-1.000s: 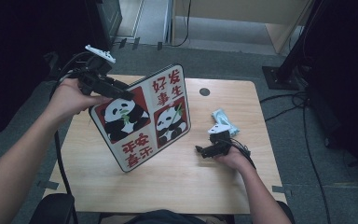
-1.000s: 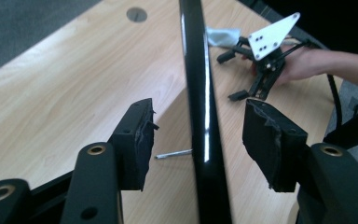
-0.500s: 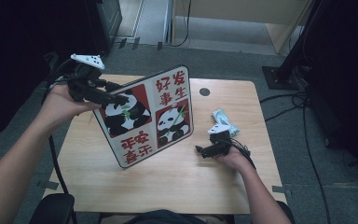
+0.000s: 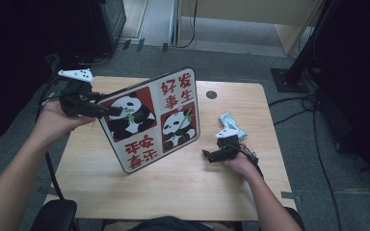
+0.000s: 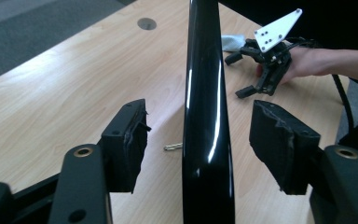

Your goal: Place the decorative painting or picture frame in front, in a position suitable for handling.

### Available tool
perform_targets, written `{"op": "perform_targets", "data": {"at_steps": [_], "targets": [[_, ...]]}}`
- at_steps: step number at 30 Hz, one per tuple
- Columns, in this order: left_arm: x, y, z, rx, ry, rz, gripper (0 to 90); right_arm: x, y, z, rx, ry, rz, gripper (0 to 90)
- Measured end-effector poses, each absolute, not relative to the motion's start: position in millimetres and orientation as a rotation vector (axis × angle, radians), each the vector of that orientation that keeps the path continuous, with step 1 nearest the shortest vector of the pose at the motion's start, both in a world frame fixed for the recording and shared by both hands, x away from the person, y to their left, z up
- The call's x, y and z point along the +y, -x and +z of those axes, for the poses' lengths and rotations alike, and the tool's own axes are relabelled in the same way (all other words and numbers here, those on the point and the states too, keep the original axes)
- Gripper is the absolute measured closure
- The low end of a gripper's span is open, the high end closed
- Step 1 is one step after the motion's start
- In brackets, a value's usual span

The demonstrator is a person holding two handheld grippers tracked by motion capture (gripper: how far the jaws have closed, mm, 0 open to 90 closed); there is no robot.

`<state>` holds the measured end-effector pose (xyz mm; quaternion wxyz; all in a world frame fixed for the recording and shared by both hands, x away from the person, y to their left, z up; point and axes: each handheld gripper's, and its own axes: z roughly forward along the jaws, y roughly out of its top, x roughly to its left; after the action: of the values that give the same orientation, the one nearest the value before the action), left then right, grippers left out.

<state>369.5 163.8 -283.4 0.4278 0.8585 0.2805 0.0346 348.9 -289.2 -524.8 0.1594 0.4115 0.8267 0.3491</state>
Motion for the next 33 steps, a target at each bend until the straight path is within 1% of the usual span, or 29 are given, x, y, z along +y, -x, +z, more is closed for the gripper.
{"op": "perform_targets", "data": {"at_steps": [19,33], "targets": [[175.2,-345.9,-324.7,0.747,-2.104,0.107,38.3,-291.0,-345.4,-525.1,2.293,-1.263,0.980,0.0],[171.7,-336.4,-361.6,0.770,-2.090,0.075,42.0,-289.4,-348.8,-525.1,2.277,-1.281,0.976,0.0]]}}
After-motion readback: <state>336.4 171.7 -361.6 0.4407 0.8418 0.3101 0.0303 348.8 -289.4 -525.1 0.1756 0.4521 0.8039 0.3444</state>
